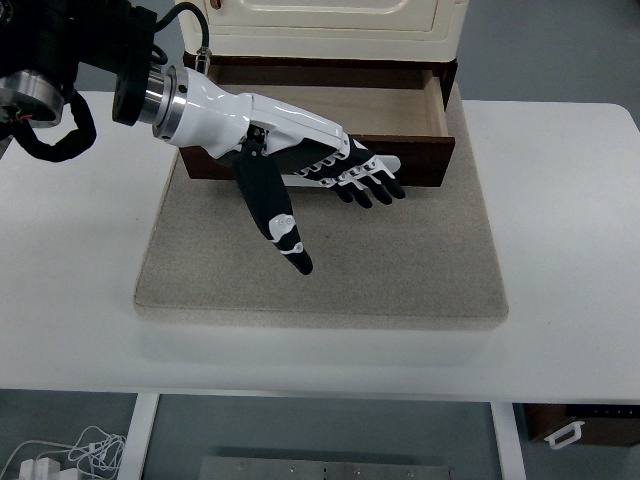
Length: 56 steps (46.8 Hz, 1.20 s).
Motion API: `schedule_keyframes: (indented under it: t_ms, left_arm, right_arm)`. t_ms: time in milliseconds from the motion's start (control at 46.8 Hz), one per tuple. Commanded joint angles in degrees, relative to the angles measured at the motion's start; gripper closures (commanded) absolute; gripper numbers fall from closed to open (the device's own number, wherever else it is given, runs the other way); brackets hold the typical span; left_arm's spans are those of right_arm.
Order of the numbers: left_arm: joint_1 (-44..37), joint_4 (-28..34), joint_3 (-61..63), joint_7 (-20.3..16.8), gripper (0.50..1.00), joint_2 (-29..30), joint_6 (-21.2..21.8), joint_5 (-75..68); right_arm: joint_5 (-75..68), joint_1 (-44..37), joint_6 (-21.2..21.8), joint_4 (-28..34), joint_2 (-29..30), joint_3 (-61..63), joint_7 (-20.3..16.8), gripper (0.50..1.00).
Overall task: Close drawer under combined cabinet
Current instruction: 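Swing the left hand in over the mat toward the open drawer front, then press the left hand's fingers against the drawer front beside the white handle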
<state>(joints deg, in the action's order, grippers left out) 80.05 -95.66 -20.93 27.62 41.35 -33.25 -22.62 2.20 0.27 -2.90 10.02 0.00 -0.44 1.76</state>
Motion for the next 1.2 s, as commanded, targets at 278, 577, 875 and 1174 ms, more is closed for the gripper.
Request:
schedule_keyframes:
  t_ms: [278, 577, 875, 1174]
  left_arm:
    - [-0.2, 2.1, 4.8, 4.8, 0.500, -2.8, 0.0, -3.5]
    - [-0.6, 7.6, 4.8, 6.3, 0.500, -7.2, 0.5, -5.3]
    - [-0.8, 8.0, 6.7, 6.4, 0.500, -8.0, 0.9, -7.7]
    - [-0.6, 10.3, 6.9, 6.4, 0.500, -9.2, 1.8, -8.2]
  right_arm:
    - [0.0, 0.0, 0.0, 0.0, 0.0, 0.0, 0.0, 0.548]
    - [0.0, 0.1, 0.0, 0.0, 0.0, 0.0, 0.0, 0.548]
    - [0.0, 0.1, 0.0, 0.0, 0.0, 0.0, 0.0, 0.548]
    - [0.0, 0.1, 0.0, 0.0, 0.0, 0.0, 0.0, 0.548]
